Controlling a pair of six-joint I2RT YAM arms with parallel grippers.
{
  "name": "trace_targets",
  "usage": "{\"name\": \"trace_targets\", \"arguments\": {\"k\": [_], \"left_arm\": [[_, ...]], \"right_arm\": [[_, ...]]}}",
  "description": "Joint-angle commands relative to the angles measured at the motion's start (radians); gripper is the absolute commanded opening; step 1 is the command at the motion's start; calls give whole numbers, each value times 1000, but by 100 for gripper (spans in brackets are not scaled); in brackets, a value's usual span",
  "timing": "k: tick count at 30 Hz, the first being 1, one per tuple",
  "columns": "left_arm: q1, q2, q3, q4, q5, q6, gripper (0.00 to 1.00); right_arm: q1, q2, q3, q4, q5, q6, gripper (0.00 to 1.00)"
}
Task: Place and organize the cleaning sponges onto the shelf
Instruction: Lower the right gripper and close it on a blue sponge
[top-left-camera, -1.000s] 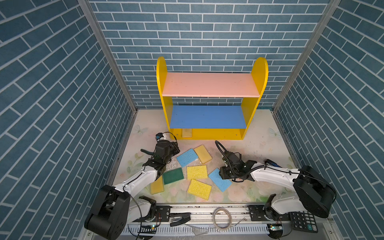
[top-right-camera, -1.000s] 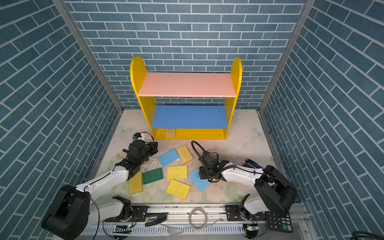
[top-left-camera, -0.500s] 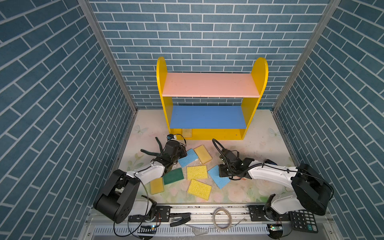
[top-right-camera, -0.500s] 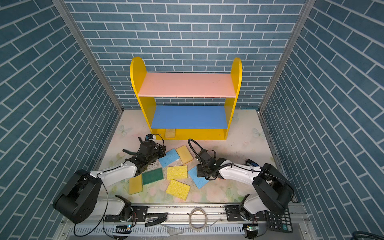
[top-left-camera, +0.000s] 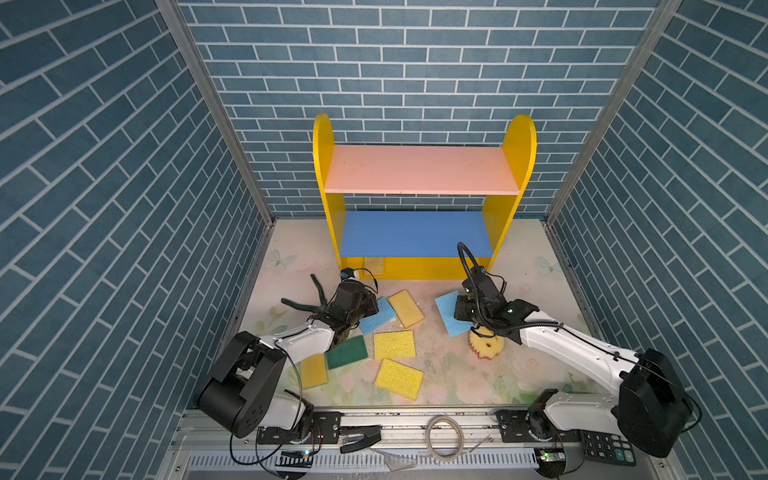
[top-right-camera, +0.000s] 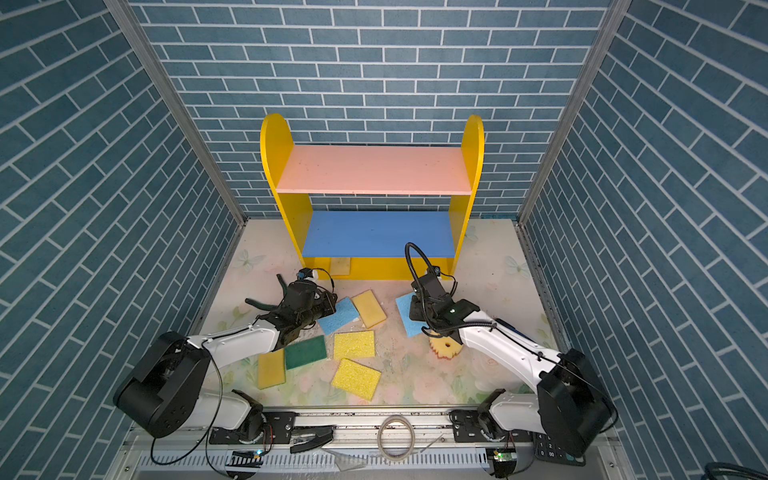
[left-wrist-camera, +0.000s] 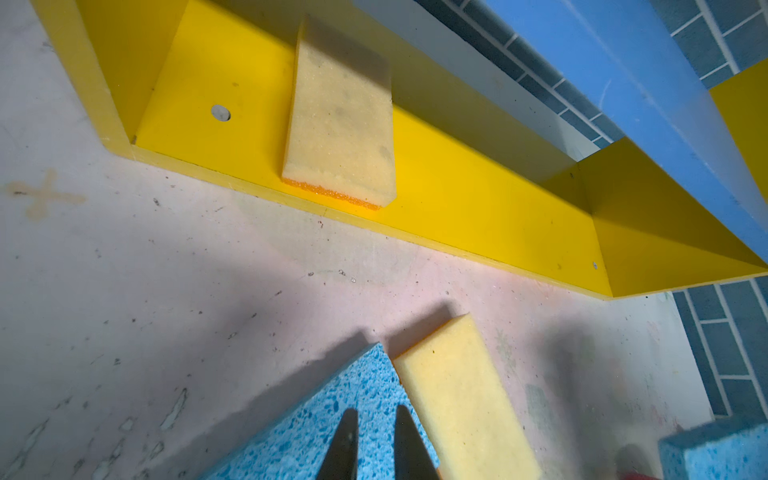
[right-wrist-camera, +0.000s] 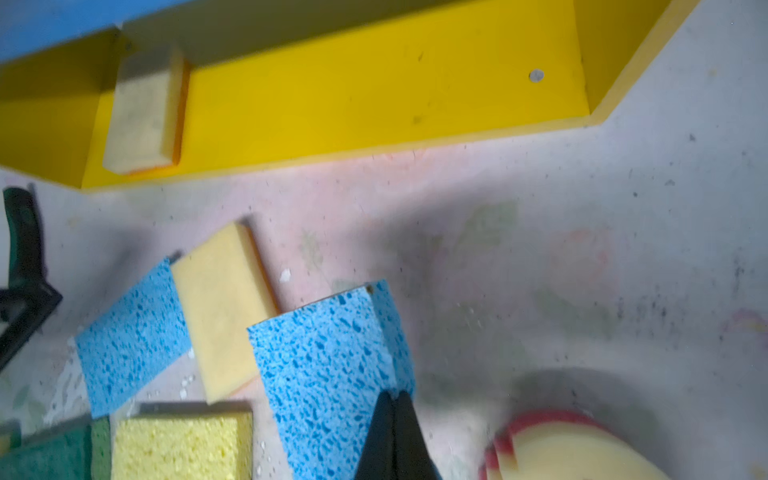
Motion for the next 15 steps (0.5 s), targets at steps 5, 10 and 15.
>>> {"name": "trace_targets", "arguments": {"k": [5, 10, 15], "left_arm": [[-4, -108, -44, -83, -73, 19, 19], [-3, -142, -49, -127, -96, 32, 22], [1, -179, -63, -155, -118, 33, 22]], "right_arm": [[1, 156, 130, 113, 9, -31, 0], [1, 233, 192, 166, 52, -47, 0], [1, 311, 225, 266, 65, -13, 0]]}}
